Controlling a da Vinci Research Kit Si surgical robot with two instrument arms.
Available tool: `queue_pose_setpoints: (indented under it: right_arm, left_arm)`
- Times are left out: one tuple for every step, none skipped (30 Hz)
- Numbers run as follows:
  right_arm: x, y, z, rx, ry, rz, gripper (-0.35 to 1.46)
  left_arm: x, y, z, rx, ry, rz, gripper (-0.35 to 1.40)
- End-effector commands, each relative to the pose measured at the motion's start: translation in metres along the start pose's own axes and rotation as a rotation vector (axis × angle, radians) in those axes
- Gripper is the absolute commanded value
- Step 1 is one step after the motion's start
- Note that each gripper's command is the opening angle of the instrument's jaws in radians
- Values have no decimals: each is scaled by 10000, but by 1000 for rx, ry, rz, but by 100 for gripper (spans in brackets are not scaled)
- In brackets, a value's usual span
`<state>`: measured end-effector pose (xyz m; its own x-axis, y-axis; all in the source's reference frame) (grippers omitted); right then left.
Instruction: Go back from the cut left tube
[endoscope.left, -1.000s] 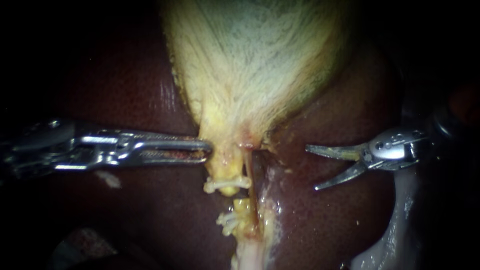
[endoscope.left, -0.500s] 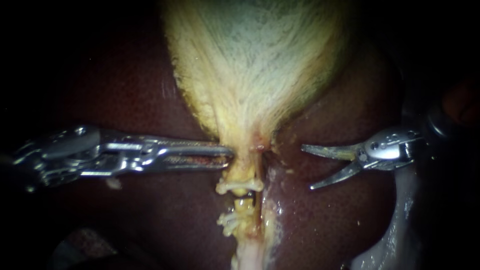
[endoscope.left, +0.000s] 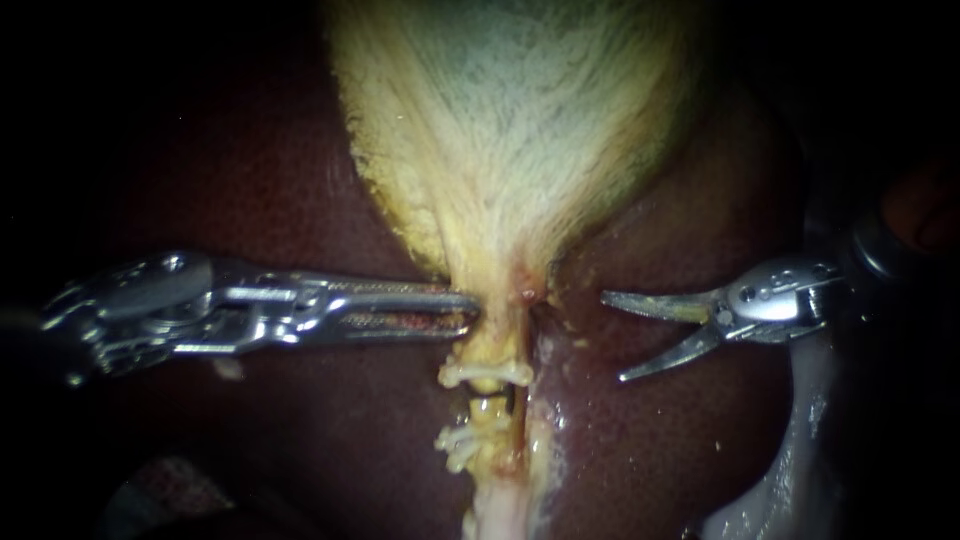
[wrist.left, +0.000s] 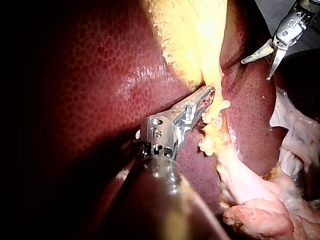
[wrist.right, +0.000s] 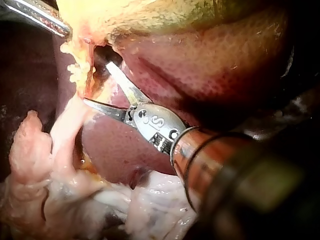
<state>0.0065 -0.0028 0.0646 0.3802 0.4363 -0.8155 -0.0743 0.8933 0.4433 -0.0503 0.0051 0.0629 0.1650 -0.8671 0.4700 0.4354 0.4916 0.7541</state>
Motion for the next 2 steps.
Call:
queue_pose_setpoints:
  right_arm:
    - [0, 0, 0, 0, 0, 0, 143]
    - [0, 1, 0, 0, 0, 0, 143]
  left_arm:
    - [0, 0, 0, 1, 0, 0, -35]
    - [0, 0, 0, 1, 0, 0, -35]
